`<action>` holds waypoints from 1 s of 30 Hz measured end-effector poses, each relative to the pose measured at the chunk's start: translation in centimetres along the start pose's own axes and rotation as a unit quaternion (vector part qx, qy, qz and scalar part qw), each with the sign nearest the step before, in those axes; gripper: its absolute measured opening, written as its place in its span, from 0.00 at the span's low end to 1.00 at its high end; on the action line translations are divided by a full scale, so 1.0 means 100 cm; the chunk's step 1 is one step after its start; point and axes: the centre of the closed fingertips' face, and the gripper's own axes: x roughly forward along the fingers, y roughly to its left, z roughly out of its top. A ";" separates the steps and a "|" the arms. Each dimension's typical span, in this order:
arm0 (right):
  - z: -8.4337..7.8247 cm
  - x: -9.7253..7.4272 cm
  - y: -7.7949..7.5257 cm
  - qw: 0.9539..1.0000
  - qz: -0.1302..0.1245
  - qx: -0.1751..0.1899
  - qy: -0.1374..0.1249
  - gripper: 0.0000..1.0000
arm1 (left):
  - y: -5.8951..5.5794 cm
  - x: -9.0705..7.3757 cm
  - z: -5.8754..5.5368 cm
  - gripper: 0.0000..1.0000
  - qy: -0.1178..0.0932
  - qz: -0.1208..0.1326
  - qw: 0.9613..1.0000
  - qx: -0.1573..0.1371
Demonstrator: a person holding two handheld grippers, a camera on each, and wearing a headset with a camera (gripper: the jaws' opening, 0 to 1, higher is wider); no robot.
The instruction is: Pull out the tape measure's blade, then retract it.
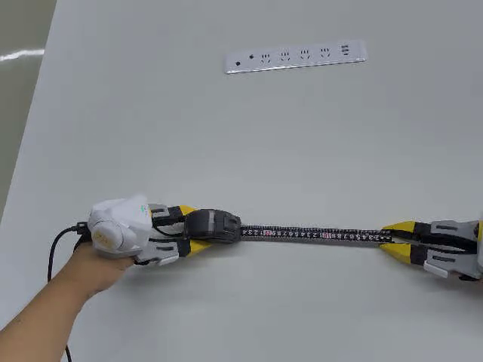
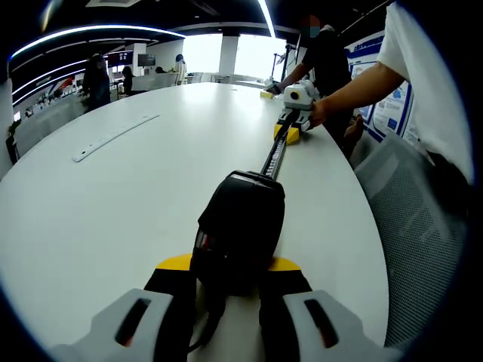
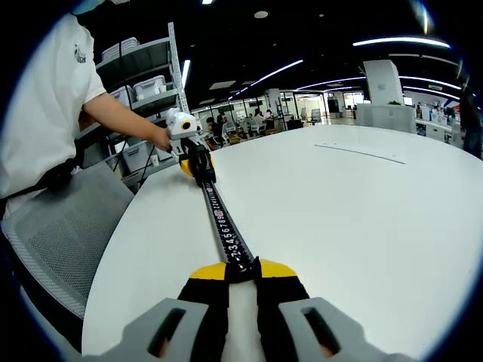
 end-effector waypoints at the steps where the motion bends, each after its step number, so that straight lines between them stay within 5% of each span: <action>1: 0.001 0.000 0.000 1.000 -0.001 -0.001 0.000 0.12 | 0.000 0.000 0.000 0.28 0.000 0.000 1.000 0.000; 30: 0.001 -0.003 -0.007 0.999 -0.039 -0.005 0.000 0.13 | 0.002 0.001 -0.002 0.29 0.010 0.007 1.000 0.007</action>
